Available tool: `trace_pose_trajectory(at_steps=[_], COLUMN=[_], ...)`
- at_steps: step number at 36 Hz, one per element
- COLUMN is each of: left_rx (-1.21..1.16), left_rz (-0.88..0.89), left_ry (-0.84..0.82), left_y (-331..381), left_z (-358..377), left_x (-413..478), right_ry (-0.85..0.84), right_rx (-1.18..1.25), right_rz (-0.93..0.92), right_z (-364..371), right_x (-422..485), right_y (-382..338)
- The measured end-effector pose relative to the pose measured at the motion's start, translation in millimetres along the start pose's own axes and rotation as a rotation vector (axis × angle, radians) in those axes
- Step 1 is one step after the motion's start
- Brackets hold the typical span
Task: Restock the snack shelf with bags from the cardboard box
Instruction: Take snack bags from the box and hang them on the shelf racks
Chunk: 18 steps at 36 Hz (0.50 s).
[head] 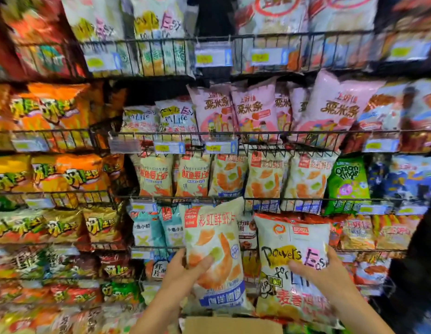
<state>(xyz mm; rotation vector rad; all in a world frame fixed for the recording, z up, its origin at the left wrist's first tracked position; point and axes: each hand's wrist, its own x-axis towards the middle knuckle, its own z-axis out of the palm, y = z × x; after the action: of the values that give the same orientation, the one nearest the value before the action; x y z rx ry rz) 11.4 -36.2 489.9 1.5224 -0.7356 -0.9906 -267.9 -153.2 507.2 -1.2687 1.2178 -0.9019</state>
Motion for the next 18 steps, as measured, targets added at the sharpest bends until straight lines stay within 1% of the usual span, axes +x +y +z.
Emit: trace_pose_trajectory(at_steps=[4,7,10,18], left_rx=[0.015,0.015,0.07,0.22], left_rz=[0.059,0.117,0.185,0.449], left_ry=[-0.036,-0.059,-0.06,-0.068], left_y=[15,28,40,99], left_z=[-10,-10,-10,4], left_x=[26,39,57,104], right_ry=[0.061,0.078,0.087,0.077], right_rx=[-0.012,0.004,0.013,0.043], right_rz=[-0.028,-0.027,-0.021,-0.035], right_z=[19,27,28,18], right_x=[8,11,18,35], right_y=[-3,-8,-10,-25])
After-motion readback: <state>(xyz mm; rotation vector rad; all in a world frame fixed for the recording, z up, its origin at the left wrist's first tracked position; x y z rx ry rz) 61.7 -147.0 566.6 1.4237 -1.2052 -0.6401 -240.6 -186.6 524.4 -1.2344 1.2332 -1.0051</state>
